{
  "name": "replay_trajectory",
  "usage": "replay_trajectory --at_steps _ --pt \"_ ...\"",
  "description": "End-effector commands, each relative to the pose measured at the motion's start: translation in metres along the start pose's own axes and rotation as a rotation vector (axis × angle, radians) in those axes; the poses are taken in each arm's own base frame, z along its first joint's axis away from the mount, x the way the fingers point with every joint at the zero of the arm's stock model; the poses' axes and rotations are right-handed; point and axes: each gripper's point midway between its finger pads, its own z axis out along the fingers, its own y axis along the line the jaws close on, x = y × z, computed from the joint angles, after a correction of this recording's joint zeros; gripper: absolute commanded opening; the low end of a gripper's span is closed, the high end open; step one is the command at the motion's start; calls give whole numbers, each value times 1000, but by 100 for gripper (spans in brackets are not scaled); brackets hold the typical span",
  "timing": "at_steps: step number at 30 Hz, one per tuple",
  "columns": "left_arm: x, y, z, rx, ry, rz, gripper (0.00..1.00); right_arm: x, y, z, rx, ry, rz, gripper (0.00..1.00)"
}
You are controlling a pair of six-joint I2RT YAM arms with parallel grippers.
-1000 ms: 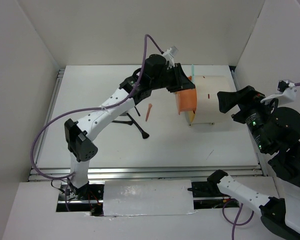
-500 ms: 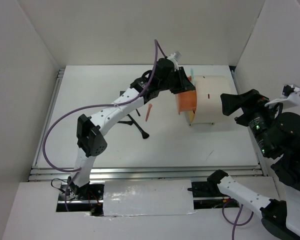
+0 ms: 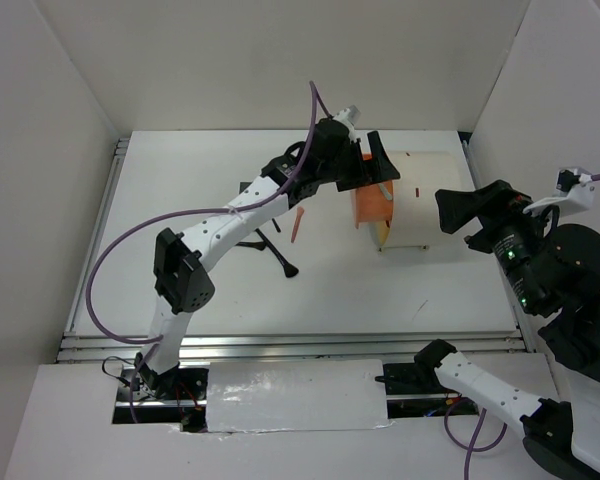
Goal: Organize the makeup
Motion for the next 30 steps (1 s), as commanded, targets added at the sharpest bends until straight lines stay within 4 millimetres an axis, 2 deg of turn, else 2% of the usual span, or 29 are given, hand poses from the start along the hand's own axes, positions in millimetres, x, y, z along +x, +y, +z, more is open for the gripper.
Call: replay_trajectory --at_steps 1,3,4,5,6,7,8,9,10,11,12,13,14,15,16,17,18,19,21,22,23,24,26,27,28,30 --pt "-41 -57 -36 140 -104 34 100 -1 7 6 -22 -5 -3 100" --pt "-55 -75 -54 178 -141 46 100 2 9 8 -29 2 -2 100" --pt "-62 -82 -70 178 -166 63 99 3 10 9 -32 6 -4 100" --pt "-65 -77 -75 142 -182 64 99 4 12 10 -36 10 -6 100" --pt "-73 -64 -94 47 -223 42 99 5 14 11 -49 16 -6 100" --pt "-80 -46 -104 -42 -256 8 99 7 15 11 -53 24 -9 100" --pt "-93 -6 -113 -200 -322 -39 99 8 17 12 -64 27 -17 100" --pt "-98 13 -134 -280 -351 -85 99 10 18 13 -70 34 -23 100" --pt "-78 58 -143 -442 -305 -158 99 15 23 14 -99 56 -39 100" --pt "-77 85 -156 -536 -318 -198 99 21 26 18 -107 80 -52 100" --pt "-87 113 -183 -623 -360 -258 99 25 29 20 -117 99 -60 100" --pt "-86 137 -199 -703 -387 -324 100 31 33 21 -138 128 -65 100" --pt "-65 174 -211 -824 -343 -351 99 39 36 26 -139 163 -72 100" --pt "-73 196 -238 -880 -388 -393 100 44 39 29 -149 181 -72 100" --pt "-58 226 -250 -978 -383 -427 99 52 43 29 -178 213 -75 100" --pt "-54 242 -264 -1028 -391 -452 99 54 48 30 -202 220 -73 100" --pt "-58 261 -284 -1069 -429 -496 99 58 51 31 -219 232 -74 100" --pt "-43 281 -291 -1120 -399 -520 99 61 54 30 -240 245 -82 100" --pt "-44 310 -306 -1164 -422 -577 99 71 65 31 -291 294 -93 100" --pt "-35 326 -308 -1191 -396 -595 99 70 68 31 -308 300 -102 100" --pt "-35 334 -306 -1183 -384 -615 99 77 72 32 -326 335 -109 100" --pt "-34 353 -305 -1213 -372 -639 99 79 73 33 -331 347 -111 100" --pt "-34 369 -302 -1241 -342 -662 99 82 76 34 -339 363 -116 100" --pt "-25 387 -299 -1301 -291 -679 99 86 79 31 -362 383 -113 100" --pt "-33 389 -296 -1309 -298 -679 99 87 80 30 -368 388 -108 100" --pt "-30 406 -293 -1378 -268 -694 99 92 80 29 -378 403 -101 100"
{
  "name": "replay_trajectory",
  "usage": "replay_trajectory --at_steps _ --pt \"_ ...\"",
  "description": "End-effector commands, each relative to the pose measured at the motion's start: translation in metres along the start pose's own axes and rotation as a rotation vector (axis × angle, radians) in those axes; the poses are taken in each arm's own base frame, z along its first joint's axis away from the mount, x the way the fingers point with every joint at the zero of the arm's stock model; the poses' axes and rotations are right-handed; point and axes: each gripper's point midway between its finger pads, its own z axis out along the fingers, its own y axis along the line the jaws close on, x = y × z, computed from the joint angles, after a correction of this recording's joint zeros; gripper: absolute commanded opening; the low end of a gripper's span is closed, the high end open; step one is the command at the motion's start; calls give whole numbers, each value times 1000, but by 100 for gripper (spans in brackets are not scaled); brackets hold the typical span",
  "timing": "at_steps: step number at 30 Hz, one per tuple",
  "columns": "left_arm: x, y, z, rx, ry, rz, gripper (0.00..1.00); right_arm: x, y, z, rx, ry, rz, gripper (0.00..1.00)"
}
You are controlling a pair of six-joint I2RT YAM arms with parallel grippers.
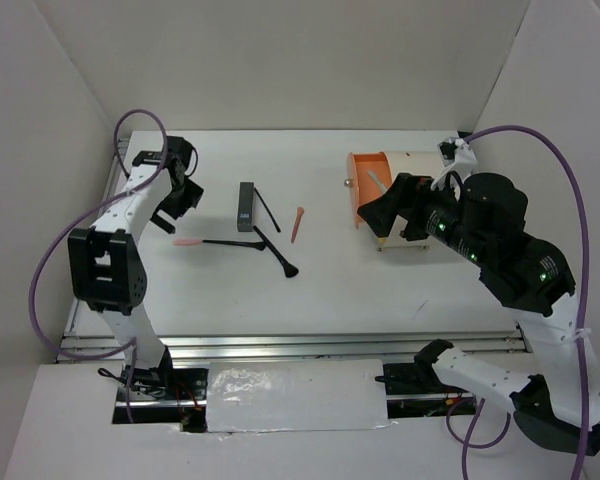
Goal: Organize the makeup
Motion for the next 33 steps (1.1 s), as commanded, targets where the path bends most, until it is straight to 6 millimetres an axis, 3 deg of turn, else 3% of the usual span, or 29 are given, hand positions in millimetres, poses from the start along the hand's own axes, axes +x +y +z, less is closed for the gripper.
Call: replay_trajectory --at_steps 1,5,13,19,24,28,33 --pt "-3 -8 18 -65 3 10 99 -3 18 -8 -96 -10 -8 100" --pt "3 -4 53 -134 50 -10 99 1 14 -10 -88 -4 -4 100" --pt "10 9 79 -183 70 -45 98 1 7 -12 -51 -16 -1 100" --pt "29 22 105 -218 112 -60 96 0 9 -6 -50 -3 -5 100" --pt "42 29 119 -229 134 -67 87 -2 9 -2 -41 6 -14 100" --pt "48 34 126 -235 139 -74 85 -3 9 -1 -38 6 -15 100" --pt "54 40 130 -259 150 -73 69 -4 9 0 -35 5 -17 100"
